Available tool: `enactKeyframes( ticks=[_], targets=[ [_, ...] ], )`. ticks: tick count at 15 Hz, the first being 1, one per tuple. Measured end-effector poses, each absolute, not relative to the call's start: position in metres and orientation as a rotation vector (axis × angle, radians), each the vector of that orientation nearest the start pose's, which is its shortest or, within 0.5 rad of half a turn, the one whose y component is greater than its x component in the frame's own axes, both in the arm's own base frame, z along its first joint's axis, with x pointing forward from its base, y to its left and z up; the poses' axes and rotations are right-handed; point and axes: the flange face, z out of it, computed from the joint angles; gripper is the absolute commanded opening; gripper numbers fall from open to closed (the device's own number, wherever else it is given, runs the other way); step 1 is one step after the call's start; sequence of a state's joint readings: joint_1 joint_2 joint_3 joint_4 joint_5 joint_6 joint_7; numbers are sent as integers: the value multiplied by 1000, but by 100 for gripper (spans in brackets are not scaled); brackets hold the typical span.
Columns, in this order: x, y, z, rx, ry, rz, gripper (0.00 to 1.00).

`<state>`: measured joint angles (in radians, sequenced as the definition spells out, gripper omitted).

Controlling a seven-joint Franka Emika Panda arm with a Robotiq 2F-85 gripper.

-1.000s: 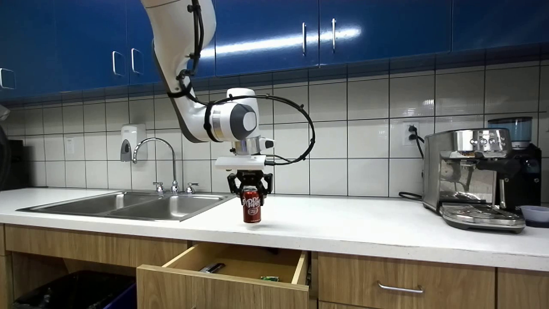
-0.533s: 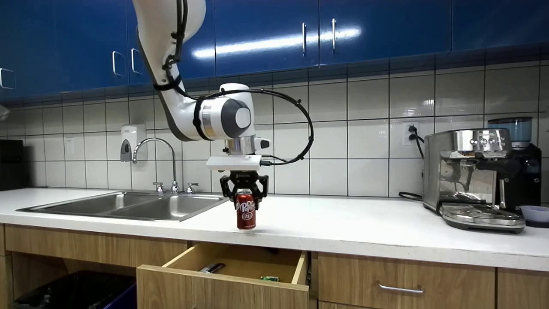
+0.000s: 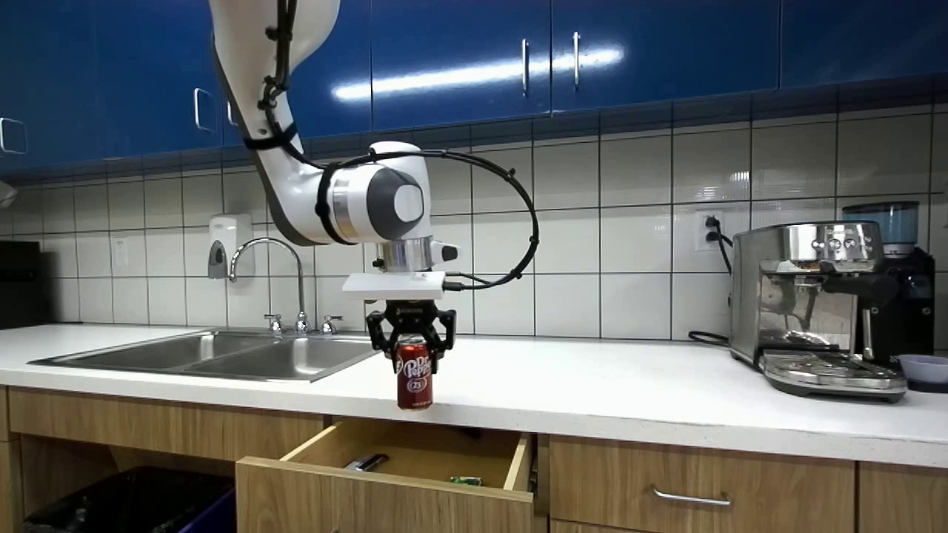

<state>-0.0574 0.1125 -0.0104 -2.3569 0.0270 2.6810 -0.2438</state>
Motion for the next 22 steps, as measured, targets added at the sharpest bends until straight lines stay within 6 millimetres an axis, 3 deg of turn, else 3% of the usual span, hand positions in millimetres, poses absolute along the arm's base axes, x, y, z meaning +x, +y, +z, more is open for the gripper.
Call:
enactKeyframes(
  ticks=[13, 22],
  targets=[
    [498, -25, 275, -3131, -292, -363, 39],
    [494, -18, 252, -3124, -316, -370, 39]
  ],
)
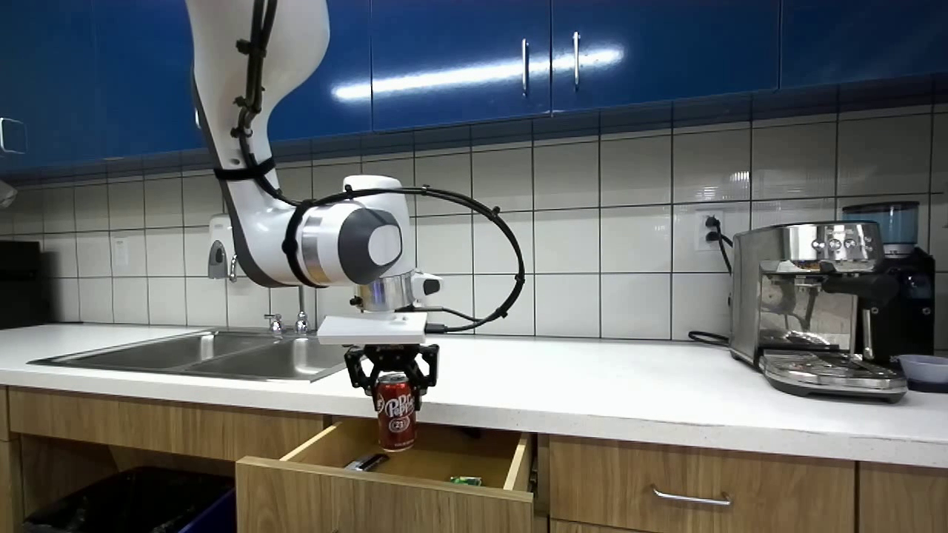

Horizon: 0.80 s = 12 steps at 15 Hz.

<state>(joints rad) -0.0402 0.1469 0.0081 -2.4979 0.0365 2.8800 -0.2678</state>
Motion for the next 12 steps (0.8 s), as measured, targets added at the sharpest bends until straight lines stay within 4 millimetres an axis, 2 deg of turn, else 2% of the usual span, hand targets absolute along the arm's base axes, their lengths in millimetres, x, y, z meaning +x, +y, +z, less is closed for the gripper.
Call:
enactKeyframes(
  ticks=[6, 12],
  targets=[
    [493, -16, 234, -3122, -319, -356, 39],
    [492, -23, 219, -3127, -301, -344, 39]
  ],
)
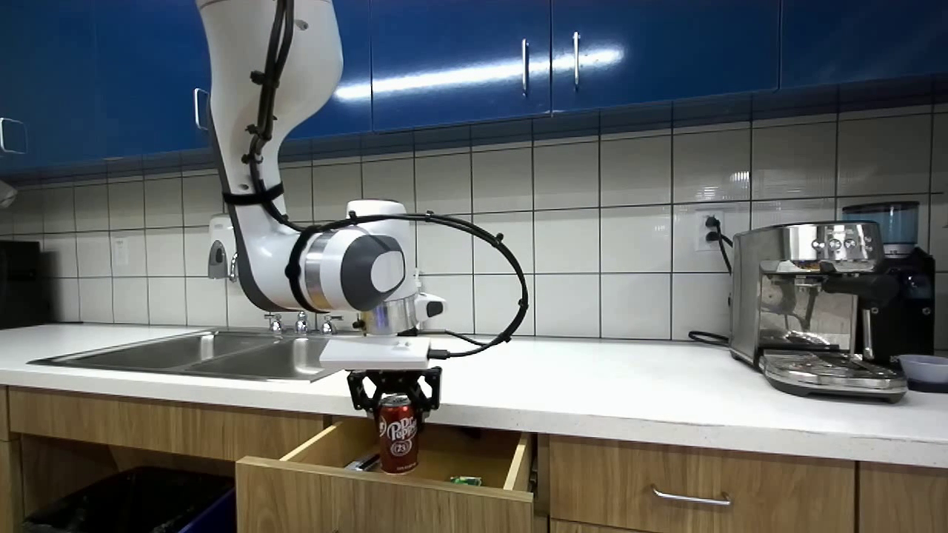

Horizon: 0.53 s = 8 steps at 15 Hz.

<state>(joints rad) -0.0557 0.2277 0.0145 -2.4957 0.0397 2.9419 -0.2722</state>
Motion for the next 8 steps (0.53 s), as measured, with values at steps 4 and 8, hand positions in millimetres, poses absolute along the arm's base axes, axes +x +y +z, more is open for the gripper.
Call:
enactKeyframes(
  ticks=[4, 8],
  targets=[
    [491, -24, 209, -3130, -305, -330, 39],
    [491, -24, 200, -3132, -312, -338, 39]
  ],
)
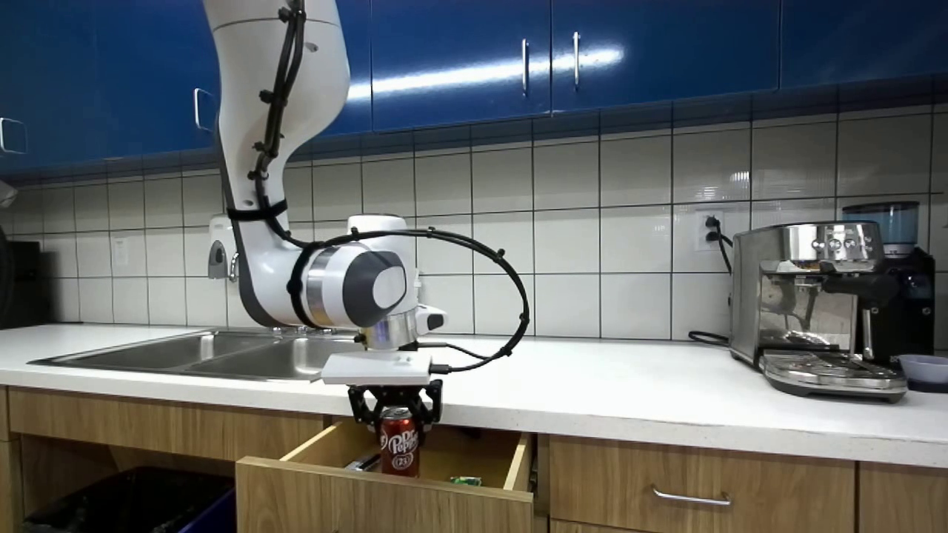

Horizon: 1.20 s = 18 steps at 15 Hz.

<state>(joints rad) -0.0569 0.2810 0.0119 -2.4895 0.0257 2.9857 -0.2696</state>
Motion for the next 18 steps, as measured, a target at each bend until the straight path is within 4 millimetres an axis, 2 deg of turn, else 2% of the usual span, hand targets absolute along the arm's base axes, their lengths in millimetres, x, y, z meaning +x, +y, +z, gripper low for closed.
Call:
enactKeyframes(
  ticks=[11, 18],
  targets=[
    [502, -23, 176, -3134, -356, -402, 39],
    [507, -23, 172, -3134, -358, -416, 39]
  ],
)
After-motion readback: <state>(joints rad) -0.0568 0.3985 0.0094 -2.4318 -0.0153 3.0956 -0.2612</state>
